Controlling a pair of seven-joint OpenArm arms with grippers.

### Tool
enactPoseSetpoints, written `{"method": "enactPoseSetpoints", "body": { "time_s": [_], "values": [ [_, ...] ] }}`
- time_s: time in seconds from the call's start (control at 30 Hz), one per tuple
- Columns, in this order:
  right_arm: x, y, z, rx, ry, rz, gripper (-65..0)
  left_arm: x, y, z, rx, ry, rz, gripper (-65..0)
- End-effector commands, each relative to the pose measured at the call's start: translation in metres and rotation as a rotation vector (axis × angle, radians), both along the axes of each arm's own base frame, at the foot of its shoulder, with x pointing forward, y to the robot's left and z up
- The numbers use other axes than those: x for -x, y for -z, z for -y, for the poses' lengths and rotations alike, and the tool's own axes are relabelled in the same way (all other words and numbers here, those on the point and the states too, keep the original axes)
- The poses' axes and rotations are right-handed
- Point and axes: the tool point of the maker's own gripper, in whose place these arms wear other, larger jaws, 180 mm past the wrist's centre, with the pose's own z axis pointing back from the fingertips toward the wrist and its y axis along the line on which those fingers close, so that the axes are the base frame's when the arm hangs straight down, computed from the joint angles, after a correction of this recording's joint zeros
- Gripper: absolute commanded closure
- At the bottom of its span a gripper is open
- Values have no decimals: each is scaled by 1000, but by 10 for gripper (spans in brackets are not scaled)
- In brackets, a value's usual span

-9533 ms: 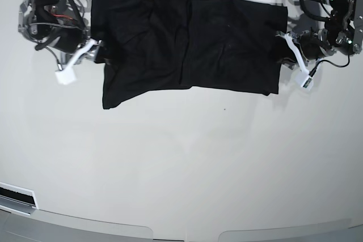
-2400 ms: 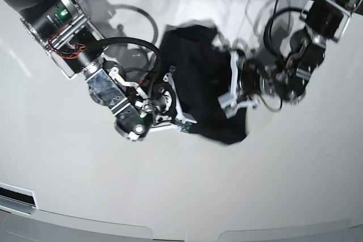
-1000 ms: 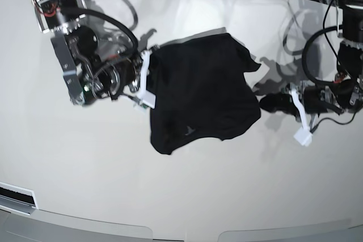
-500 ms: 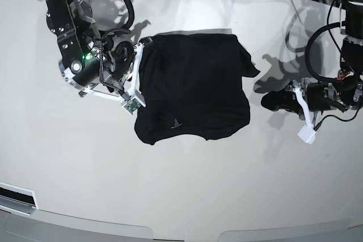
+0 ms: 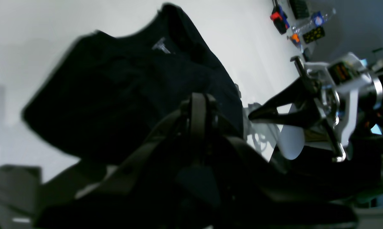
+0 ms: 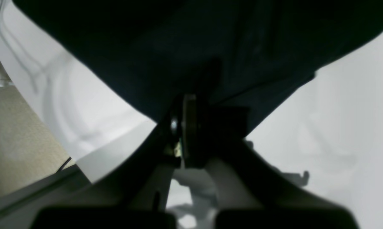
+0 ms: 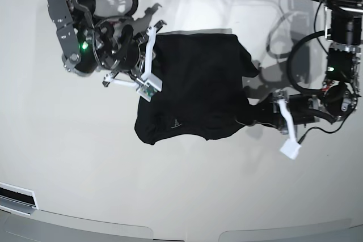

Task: Layout the t-shirt on the table in an organized manner, then fold the t-shirt properly
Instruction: 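Smooth the folded shirt edges with both grippers and release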

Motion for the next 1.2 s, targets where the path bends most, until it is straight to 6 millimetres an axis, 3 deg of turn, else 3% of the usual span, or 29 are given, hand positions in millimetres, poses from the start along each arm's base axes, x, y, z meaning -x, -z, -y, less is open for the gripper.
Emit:
{"method": "enactPoseSetpoints", "body": {
  "time_s": [0.0,0.17,0.27,0.47,0.6,0.83,1.03,1.17],
  "values": [
    [-6,-5,-2,-19,12,36,0,-10,-16,5,26,7,54,0],
    [3,19,7,27,48,8,0,11,13,51,-39,130,18,0],
    [9,27,2,20,16,-20,0,19,35,65,-136,184,41,0],
    [9,39,9,66,13,-12,0,36,83,57,-385,279,102,0],
    [1,48,32,182,106,0,0,42,99,39,-473,297,148,0],
    [-1,57,75,382,272,-40,0,38,100,20,-513,284,186,0],
    [-5,49,77,396,293,-24,0,22,89,21,-514,274,217,0],
    [-23,42,91,440,336,76,0,8,71,24,-493,272,199,0]
  ]
}}
